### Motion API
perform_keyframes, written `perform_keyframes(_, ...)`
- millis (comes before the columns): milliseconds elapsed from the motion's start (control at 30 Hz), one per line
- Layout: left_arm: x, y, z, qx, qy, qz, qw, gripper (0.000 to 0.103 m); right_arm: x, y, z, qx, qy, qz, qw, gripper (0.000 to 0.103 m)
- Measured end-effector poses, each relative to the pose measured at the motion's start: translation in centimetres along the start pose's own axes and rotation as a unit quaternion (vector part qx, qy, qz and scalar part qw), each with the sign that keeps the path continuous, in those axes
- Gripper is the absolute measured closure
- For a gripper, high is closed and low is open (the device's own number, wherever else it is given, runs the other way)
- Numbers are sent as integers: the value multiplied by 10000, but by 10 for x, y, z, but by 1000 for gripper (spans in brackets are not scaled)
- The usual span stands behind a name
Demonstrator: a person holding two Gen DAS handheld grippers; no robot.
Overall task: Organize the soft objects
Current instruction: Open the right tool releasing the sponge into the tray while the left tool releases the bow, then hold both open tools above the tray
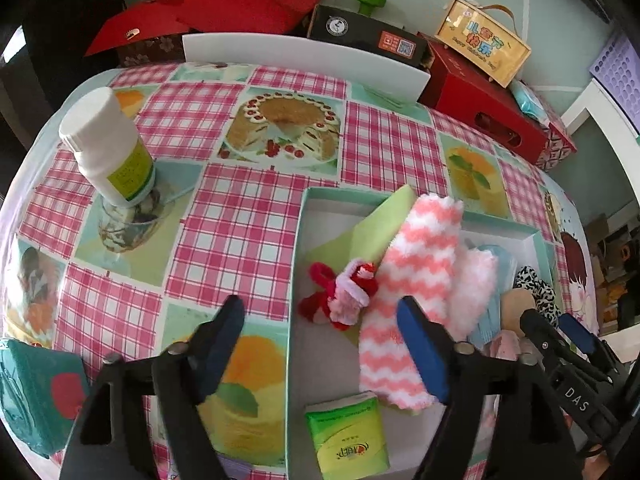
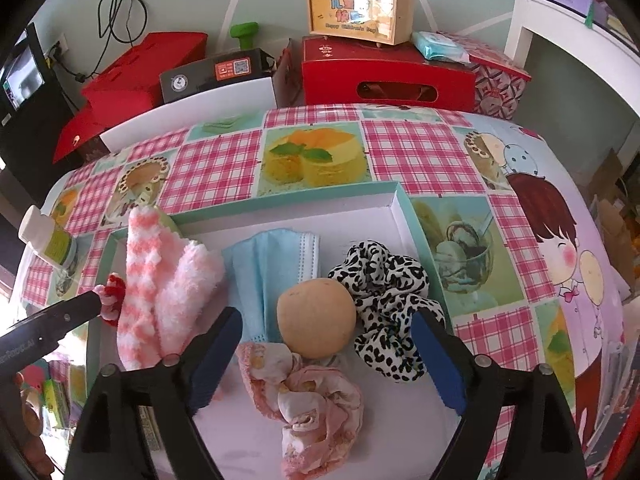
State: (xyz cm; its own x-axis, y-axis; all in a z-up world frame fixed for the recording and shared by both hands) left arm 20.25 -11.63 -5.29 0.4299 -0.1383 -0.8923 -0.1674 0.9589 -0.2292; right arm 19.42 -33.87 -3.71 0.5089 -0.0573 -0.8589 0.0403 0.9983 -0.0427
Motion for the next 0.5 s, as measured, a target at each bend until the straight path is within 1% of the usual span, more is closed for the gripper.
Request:
perform_keyframes(133,-2,3,2,-25,-127,78,9999,23,1,-3,0,99,25,82,9999,14)
perform_keyframes(167,-2,4,3,-36,-166,119,9998,17,2,-3,0,122,31,104,9999,14)
perform_keyframes(233,-3,8,4,-93,-267,211,9994,12,2,-5,-1,169,17,104,9998,13)
perform_keyframes(333,-4,13,7,-168,-379,327,9986,12,0,-7,0,190,-36,34,9998,12)
perform_keyframes(400,-4,17,8,-222,-436,379,9981,12,-1,-9,1,176,-69,-53,9998,0)
perform_keyframes(433,-4,18,9,-234,-451,397,9979,10,-3,-10,2,144,-110,-116,9998,0)
perform_keyframes(467,-5,18,9,-240,-463,417,9978,5,-5,-10,3,113,-144,-166,9997,0)
perform_keyframes(500,-5,19,9,-243,-473,428,9977,4,-6,-10,4,101,-172,-187,9996,0)
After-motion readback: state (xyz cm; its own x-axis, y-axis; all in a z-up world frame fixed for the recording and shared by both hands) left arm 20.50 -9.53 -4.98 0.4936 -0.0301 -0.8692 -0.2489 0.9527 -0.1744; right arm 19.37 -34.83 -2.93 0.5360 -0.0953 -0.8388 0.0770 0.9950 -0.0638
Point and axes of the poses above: each gripper's, at about its wrist camera, not at the fingertips, and x roughly the way its jaws point, y to its left, z to its top, the point moved 6 cm from there along x, roughly the way its jaws point, and after that the axes turned 5 degrees about -x, right-handed, at the moved point
